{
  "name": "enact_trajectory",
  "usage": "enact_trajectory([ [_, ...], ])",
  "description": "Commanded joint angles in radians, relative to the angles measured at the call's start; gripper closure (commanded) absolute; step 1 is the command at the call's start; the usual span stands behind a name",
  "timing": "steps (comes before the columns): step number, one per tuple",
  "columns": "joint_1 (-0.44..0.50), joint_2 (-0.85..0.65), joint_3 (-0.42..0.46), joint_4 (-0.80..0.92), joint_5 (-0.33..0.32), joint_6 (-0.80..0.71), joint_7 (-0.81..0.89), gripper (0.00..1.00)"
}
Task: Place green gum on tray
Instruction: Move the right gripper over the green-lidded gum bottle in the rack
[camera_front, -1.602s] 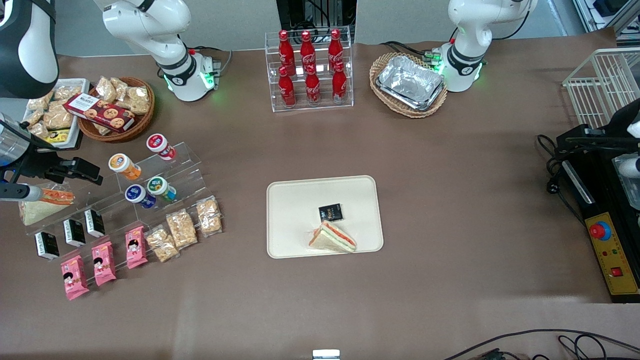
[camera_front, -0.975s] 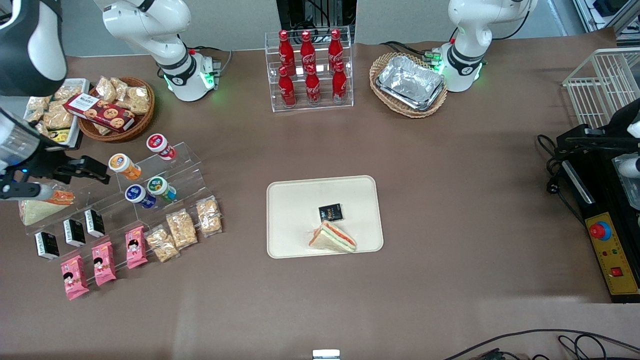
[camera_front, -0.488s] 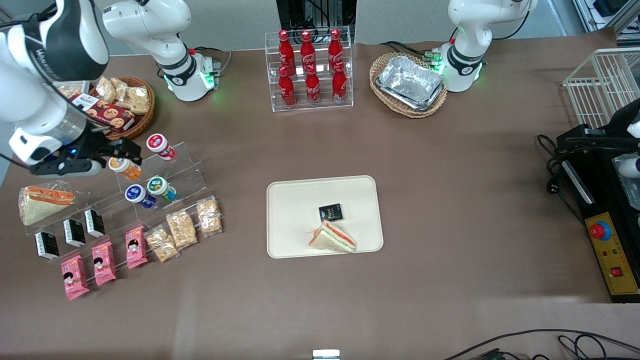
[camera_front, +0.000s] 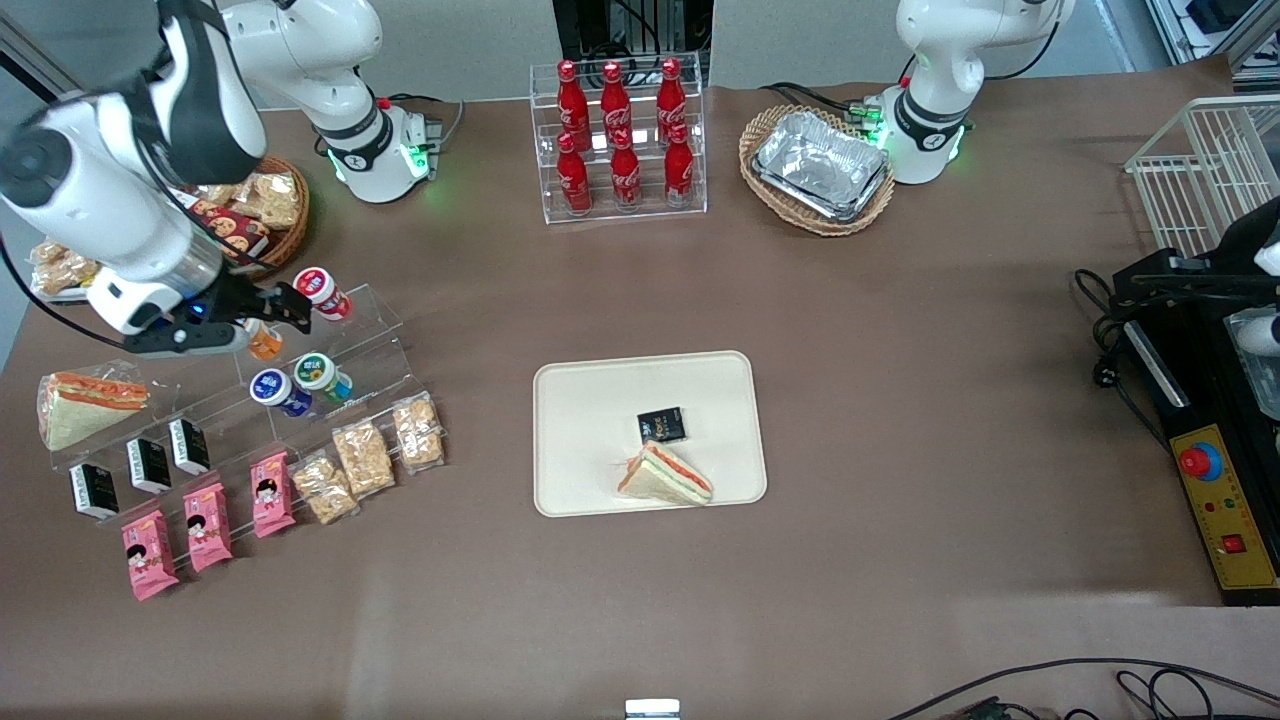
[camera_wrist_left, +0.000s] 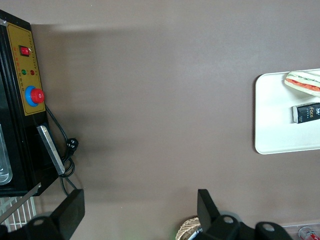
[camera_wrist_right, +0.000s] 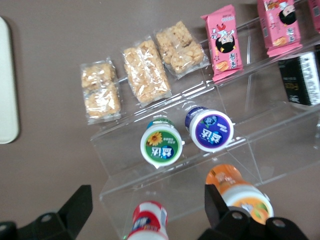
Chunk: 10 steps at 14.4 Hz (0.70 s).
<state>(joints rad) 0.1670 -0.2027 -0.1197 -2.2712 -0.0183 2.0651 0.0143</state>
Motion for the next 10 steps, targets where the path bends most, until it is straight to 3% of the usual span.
enact_trajectory([
  [1,0.0,0.077,-0.003,-0.033,-0.015,0.11,-0.017,0.0],
  [10,-0.001,0.216,-0.003,-0.033,-0.017,0.265,-0.04,0.0],
])
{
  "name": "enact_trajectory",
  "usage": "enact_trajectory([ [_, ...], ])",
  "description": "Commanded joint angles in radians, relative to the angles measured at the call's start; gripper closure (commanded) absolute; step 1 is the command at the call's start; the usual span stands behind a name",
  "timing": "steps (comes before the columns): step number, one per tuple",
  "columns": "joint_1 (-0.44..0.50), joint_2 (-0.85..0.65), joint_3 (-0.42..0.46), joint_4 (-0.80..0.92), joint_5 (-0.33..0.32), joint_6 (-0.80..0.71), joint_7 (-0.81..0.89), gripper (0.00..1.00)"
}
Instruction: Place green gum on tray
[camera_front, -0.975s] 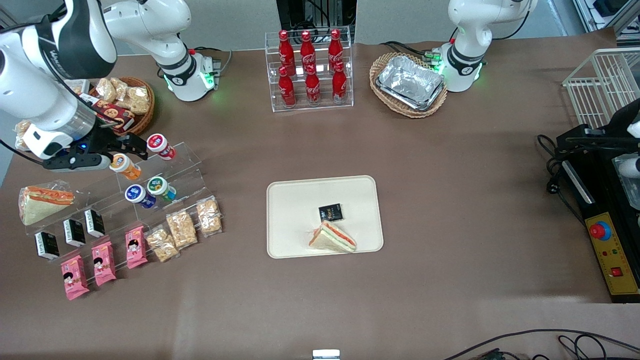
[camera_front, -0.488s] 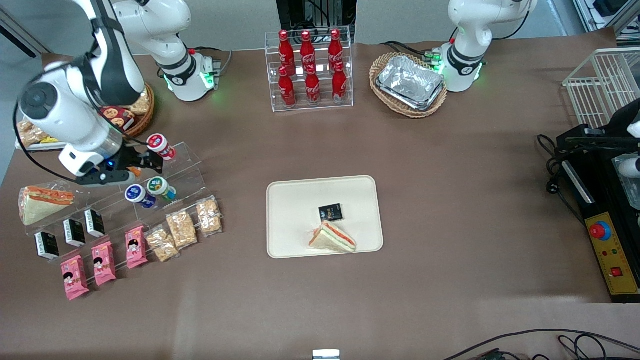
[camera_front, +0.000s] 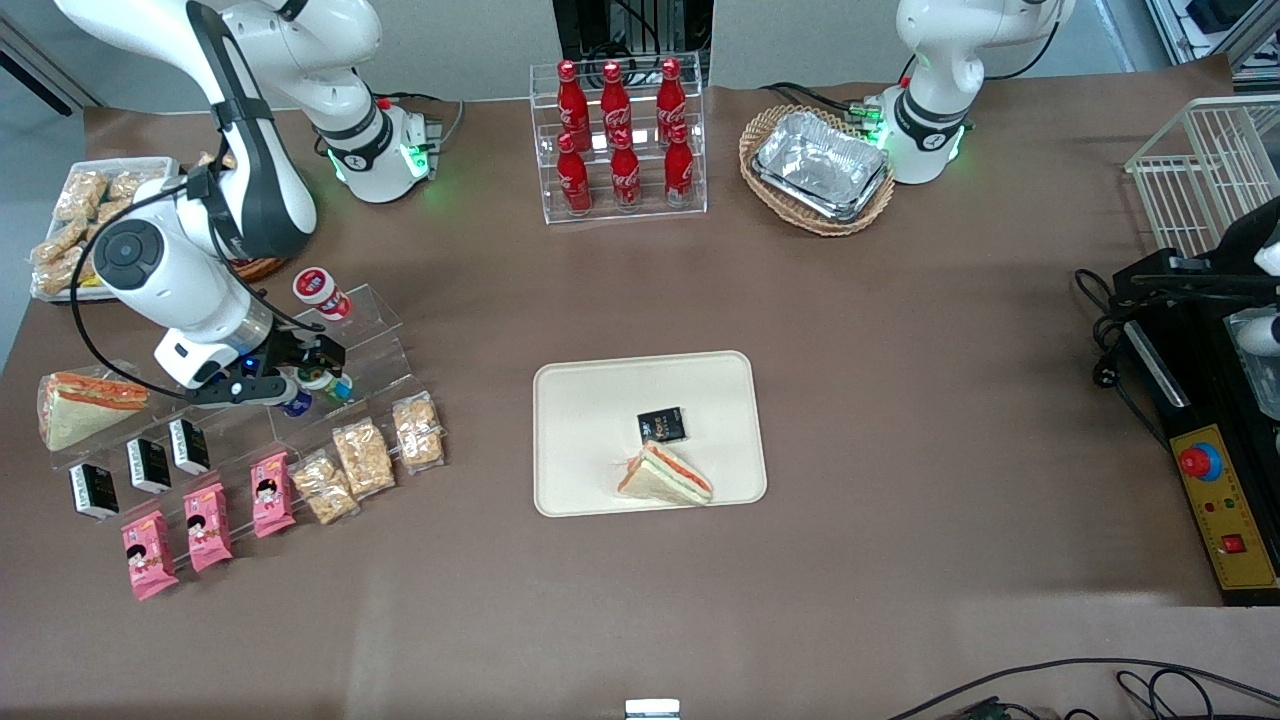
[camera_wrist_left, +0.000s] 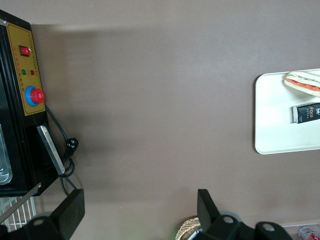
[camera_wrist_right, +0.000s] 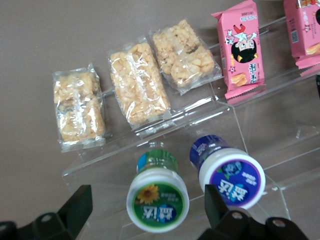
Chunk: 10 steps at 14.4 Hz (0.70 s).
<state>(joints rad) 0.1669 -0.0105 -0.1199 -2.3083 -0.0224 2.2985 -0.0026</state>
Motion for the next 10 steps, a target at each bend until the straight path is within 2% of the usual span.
enact_trajectory([
  [1,-0.001,0.029,-0.003,0.004,-0.013,0.033,-0.027,0.0],
  [10,-0.001,0.029,-0.003,-0.014,-0.013,0.038,-0.027,0.0],
])
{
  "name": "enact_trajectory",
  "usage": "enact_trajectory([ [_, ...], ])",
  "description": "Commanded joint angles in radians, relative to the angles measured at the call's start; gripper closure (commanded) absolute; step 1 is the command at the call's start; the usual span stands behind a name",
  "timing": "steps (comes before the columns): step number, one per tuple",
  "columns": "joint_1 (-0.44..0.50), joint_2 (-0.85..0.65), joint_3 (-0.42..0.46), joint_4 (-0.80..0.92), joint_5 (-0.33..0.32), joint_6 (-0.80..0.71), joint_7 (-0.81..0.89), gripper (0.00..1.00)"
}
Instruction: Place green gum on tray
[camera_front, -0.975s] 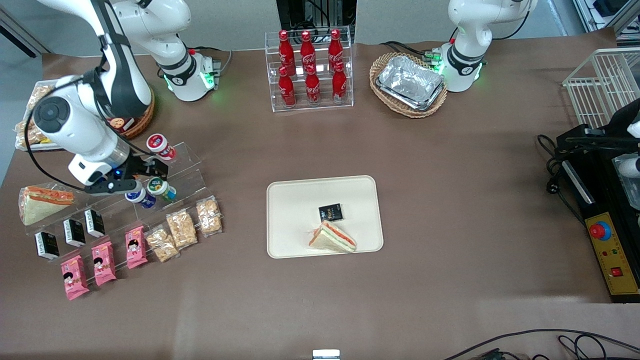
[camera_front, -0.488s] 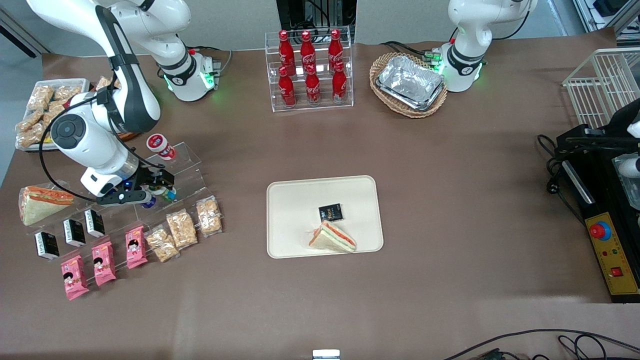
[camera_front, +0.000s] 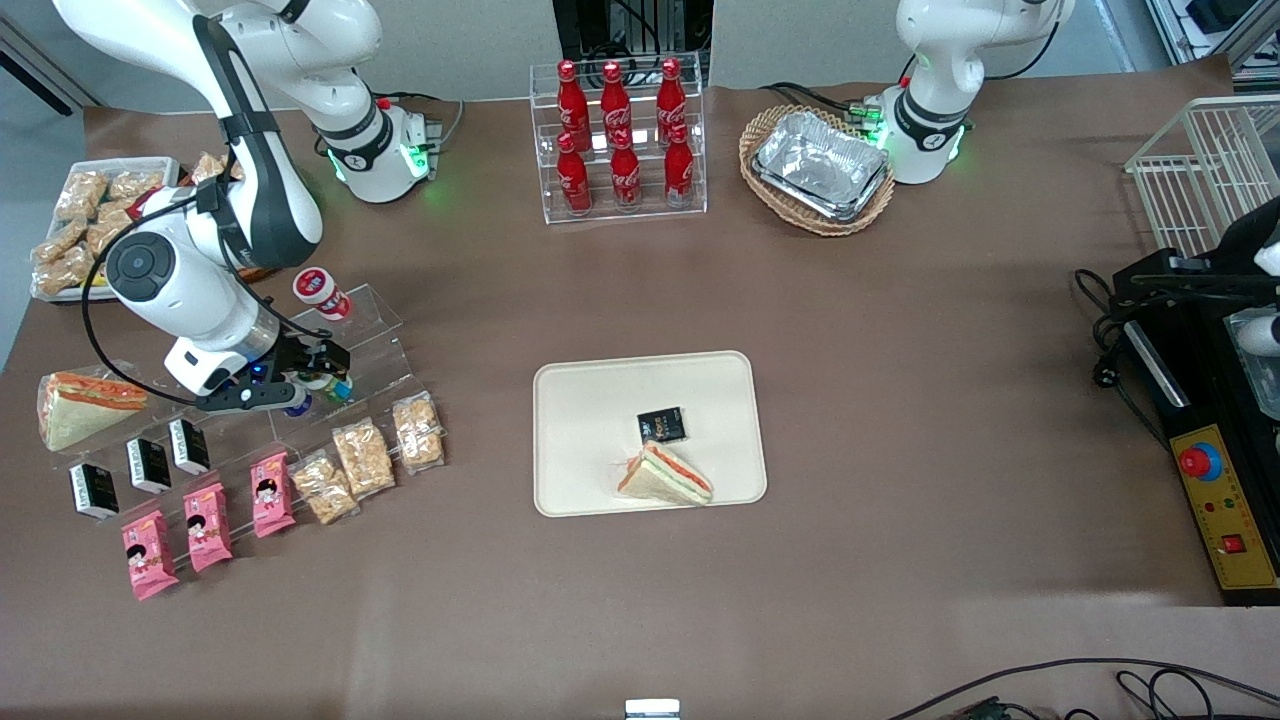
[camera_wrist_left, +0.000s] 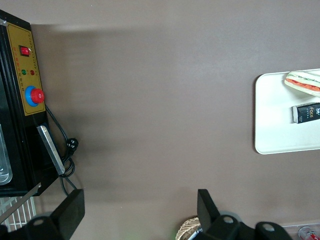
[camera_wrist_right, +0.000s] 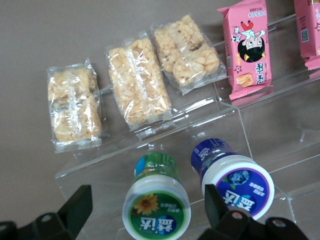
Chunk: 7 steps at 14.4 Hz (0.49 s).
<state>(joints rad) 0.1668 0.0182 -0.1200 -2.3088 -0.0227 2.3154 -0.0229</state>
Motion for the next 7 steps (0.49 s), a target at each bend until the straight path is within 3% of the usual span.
enact_trajectory([
  [1,-0.001,0.0,-0.003,-0.018,-0.013,0.021,-0.005,0.0],
  [7,0.002,-0.012,-0.003,-0.034,-0.013,0.019,0.001,0.0],
])
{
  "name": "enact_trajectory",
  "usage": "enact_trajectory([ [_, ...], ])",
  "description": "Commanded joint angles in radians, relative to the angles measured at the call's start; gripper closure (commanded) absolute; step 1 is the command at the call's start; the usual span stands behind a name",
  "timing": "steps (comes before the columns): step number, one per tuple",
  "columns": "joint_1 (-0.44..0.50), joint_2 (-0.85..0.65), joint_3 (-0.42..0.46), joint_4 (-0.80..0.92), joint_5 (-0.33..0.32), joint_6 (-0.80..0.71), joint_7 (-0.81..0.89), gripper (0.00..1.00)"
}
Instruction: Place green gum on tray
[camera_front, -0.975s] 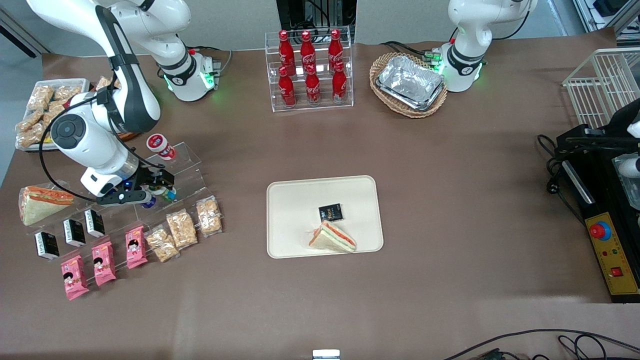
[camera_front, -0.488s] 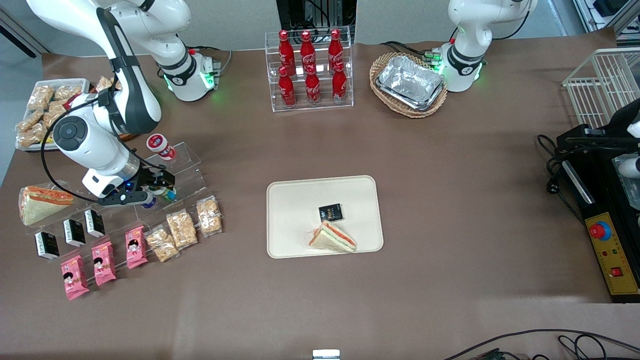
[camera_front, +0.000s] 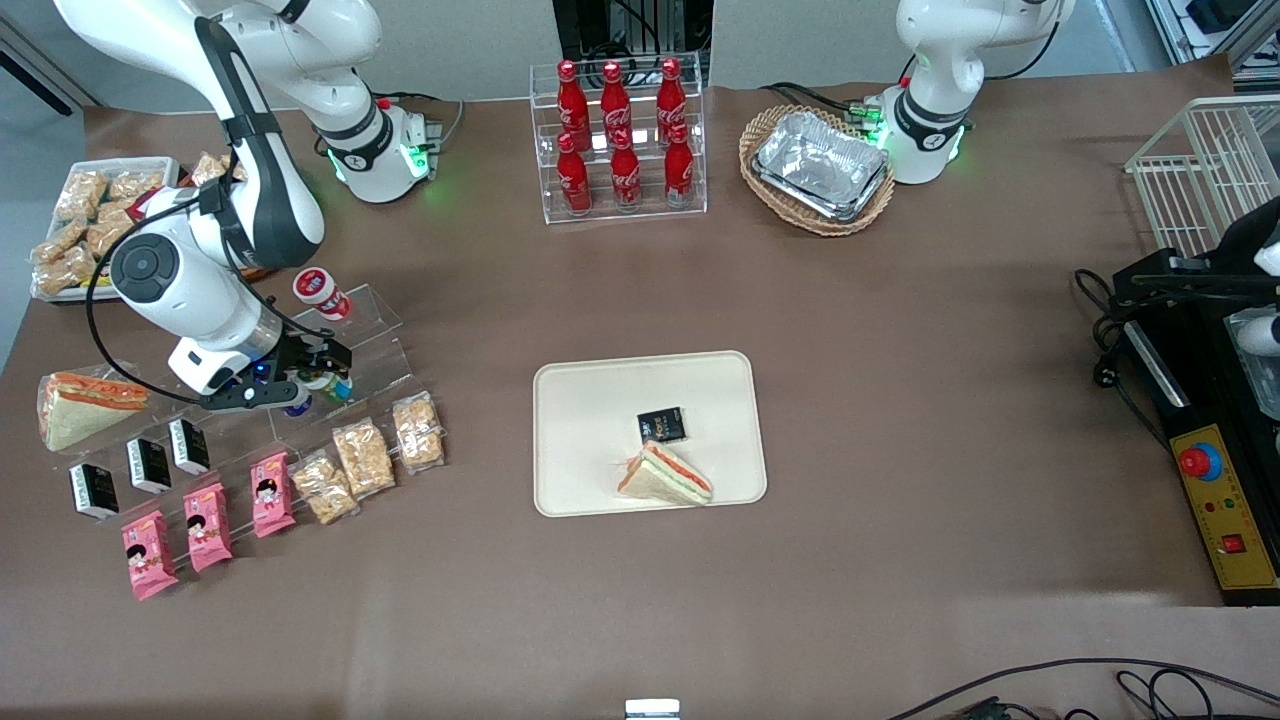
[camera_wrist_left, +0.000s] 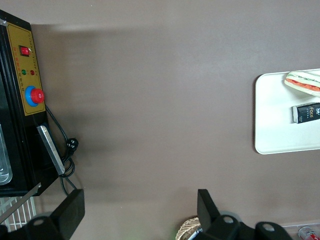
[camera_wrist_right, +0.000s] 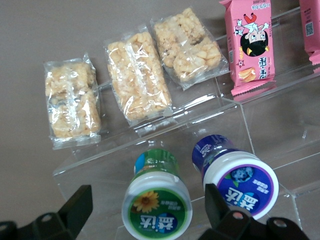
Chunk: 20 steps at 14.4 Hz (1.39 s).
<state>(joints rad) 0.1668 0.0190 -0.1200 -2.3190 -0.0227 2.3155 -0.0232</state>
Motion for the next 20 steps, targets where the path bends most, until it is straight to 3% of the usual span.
enact_trajectory([
  [1,0.0,-0.013,-0.001,-0.025,-0.013,0.019,0.002,0.0],
  [20,0.0,-0.004,-0.001,-0.069,-0.011,0.088,0.002,0.0],
])
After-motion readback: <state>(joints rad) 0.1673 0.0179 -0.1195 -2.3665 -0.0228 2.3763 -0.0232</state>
